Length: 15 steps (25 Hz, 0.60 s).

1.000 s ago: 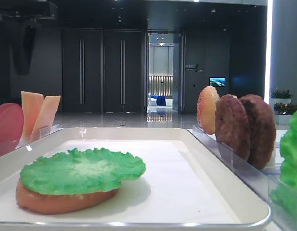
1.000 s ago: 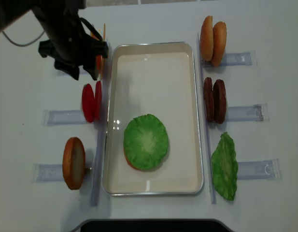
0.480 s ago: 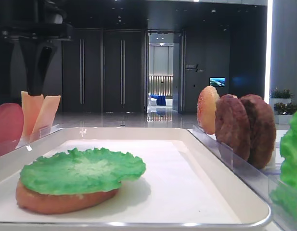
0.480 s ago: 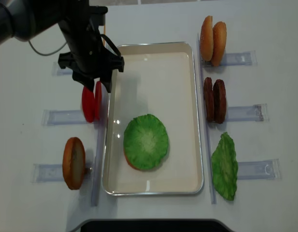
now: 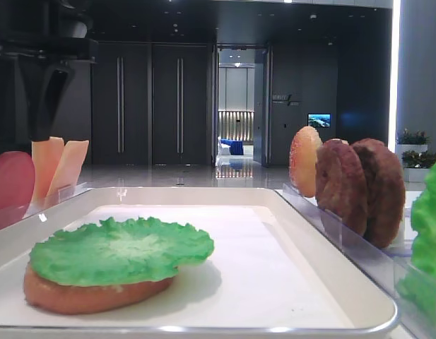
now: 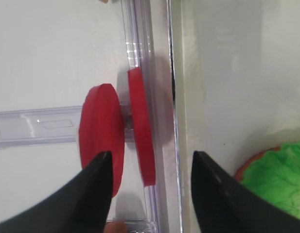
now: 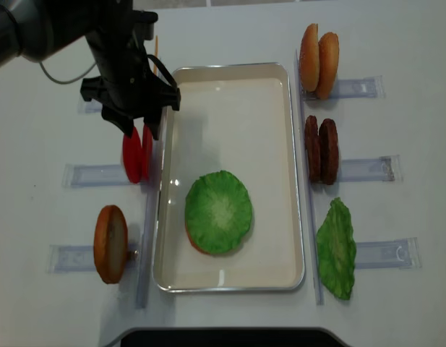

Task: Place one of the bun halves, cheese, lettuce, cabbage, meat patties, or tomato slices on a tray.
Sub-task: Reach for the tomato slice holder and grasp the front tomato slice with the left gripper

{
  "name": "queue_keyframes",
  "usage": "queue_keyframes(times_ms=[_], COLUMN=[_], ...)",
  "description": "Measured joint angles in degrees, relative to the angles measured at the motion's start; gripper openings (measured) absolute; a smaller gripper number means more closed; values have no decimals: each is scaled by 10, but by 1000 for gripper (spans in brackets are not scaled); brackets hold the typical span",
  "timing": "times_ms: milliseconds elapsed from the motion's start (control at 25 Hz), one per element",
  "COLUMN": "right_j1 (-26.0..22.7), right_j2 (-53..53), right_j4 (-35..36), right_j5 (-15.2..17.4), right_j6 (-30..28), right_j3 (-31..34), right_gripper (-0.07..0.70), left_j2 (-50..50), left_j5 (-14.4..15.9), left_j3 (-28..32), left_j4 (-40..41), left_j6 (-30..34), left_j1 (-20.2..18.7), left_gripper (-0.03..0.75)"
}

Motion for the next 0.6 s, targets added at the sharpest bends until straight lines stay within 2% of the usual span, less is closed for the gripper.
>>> queue_keyframes(times_ms=[200, 600], right_j1=[0, 0], right_j2=[0, 0], right_j4=[0, 0], right_j5=[0, 0], right_j6=[0, 0], right_j3=[0, 0], right_gripper=[360, 360], left_j2=[0, 0], left_j5=[-15, -16], left_j3=[0, 0], left_j4=[-1, -2], left_j6=[0, 0], left_j1=[0, 0], left_gripper=[401, 401])
